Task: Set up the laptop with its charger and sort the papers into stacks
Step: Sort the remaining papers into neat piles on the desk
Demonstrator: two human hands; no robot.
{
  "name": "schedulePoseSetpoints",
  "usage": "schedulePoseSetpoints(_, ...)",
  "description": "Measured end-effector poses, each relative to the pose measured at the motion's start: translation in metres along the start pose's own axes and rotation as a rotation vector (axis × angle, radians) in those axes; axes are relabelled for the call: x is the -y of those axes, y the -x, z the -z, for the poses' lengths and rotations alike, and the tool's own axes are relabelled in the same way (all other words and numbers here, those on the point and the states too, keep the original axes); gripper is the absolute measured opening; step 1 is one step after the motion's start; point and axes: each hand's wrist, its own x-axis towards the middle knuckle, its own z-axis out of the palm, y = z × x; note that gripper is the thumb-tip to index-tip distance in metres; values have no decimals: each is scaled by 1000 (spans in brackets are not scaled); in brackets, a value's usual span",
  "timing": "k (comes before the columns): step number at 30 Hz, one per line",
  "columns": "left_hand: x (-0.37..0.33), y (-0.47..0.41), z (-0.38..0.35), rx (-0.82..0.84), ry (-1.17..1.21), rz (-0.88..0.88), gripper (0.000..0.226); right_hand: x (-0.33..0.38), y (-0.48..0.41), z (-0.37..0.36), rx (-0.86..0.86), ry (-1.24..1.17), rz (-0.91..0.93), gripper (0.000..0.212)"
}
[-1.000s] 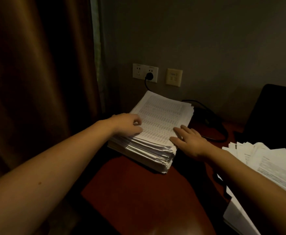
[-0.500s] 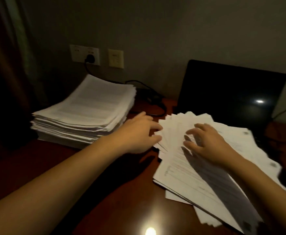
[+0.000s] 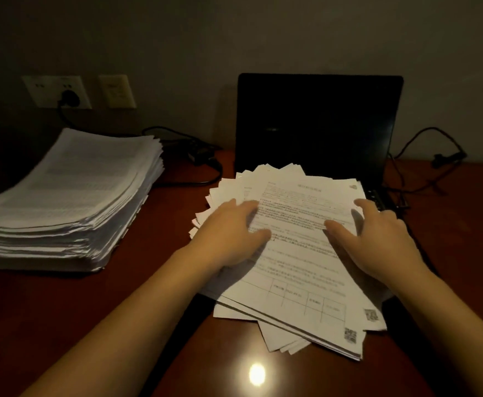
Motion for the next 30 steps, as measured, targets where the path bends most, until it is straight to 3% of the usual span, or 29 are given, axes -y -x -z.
schedulePoseSetpoints(3, 6, -3, 7, -175, 330, 179, 59, -10, -6, 6, 30, -150, -14, 87)
schedulePoseSetpoints(7, 23, 2, 6, -225, 127, 220, 33, -12, -7, 10, 71, -200, 6, 84)
schedulePoseSetpoints(24, 22, -10, -6, -194, -29, 345, 60, -3, 2, 6, 23, -287, 66, 70)
schedulePoseSetpoints(26, 22, -13, -4, -206, 44, 367, 51, -2, 3, 7, 31, -307, 65, 70)
schedulePoseSetpoints(30, 30, -16, -2, -286, 449, 382, 13, 0, 3, 11, 51, -437, 77, 66)
